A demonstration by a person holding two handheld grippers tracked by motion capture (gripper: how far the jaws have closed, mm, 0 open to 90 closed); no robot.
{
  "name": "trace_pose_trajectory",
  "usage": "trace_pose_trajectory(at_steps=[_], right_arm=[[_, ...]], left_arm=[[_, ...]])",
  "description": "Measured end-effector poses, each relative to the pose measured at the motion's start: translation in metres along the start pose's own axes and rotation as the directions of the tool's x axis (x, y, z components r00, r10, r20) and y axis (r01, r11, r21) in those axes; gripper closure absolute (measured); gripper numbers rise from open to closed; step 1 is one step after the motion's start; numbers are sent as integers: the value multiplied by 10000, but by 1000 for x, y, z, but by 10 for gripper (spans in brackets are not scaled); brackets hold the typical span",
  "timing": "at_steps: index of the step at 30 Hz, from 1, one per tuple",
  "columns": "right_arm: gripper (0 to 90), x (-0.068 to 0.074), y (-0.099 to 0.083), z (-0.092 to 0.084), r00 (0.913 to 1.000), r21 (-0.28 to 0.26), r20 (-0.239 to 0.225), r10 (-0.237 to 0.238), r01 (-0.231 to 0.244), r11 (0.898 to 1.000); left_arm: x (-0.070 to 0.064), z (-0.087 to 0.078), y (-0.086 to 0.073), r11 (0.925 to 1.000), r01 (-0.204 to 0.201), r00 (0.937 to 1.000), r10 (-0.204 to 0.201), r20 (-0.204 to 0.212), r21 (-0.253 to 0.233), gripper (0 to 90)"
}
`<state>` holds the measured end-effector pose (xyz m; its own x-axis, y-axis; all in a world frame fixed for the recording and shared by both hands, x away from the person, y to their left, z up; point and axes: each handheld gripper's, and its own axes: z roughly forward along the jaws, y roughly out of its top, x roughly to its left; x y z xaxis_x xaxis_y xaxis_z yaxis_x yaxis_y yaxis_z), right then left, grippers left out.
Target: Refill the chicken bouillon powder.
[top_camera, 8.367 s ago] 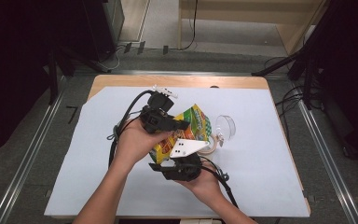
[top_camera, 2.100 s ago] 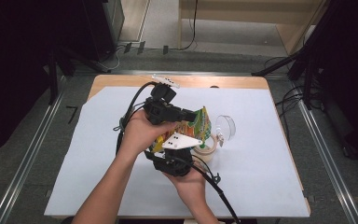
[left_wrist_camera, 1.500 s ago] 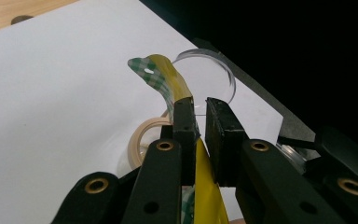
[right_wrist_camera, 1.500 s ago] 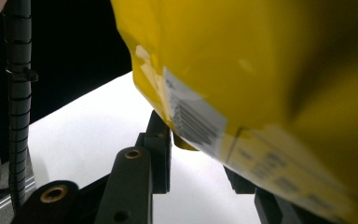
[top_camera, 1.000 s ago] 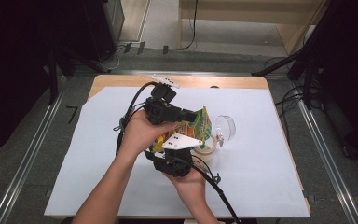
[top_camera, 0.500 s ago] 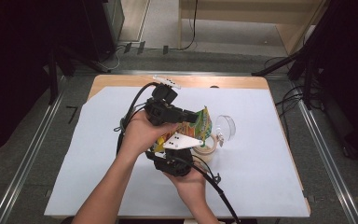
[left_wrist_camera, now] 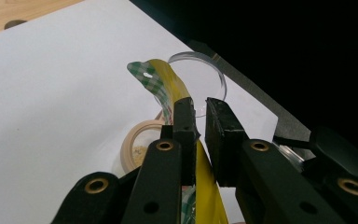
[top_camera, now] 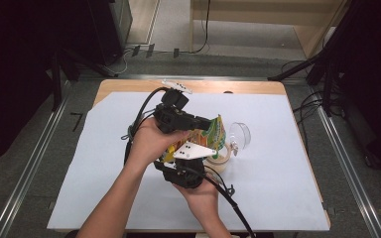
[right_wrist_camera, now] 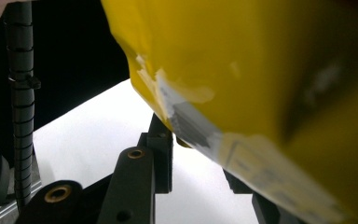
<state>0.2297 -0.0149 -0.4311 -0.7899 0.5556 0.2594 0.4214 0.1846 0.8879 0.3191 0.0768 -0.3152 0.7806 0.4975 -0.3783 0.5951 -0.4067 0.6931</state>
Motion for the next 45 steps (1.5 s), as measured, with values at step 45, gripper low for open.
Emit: trace_pose_trajectory(at_steps=[45], right_arm=[[691,0,0,-2,9991,196,176,-375,372,9991]], left_arm=[[4,3,-1,9999,68,10000,-68,-36,-93,827]])
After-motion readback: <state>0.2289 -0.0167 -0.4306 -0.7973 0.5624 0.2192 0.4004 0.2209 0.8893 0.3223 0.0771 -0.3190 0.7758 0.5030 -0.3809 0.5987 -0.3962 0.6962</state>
